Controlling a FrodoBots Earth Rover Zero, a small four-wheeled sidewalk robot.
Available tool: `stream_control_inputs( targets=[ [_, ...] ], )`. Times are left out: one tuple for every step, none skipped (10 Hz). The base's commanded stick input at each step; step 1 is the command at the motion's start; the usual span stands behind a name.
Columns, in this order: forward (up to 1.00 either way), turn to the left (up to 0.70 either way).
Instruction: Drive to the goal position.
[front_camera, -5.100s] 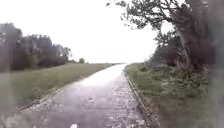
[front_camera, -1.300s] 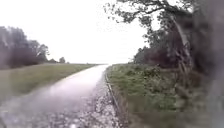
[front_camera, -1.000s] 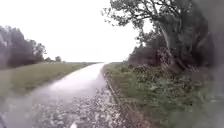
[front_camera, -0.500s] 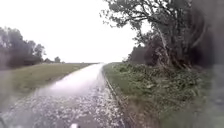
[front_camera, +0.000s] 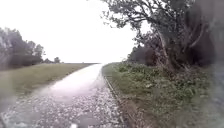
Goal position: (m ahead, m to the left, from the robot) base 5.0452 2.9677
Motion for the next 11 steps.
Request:
stream_control_inputs(
  targets=[
    [0.85, 0.27],
    [0.85, 0.27],
    [0.85, 0.27],
    [0.85, 0.27],
    [0.85, 0.27],
    [0.85, 0.27],
    [0.85, 0.27],
    [0.85, 0.27],
    [0.85, 0.27],
    [0.85, 0.27],
    [0.85, 0.27]
  ],
)
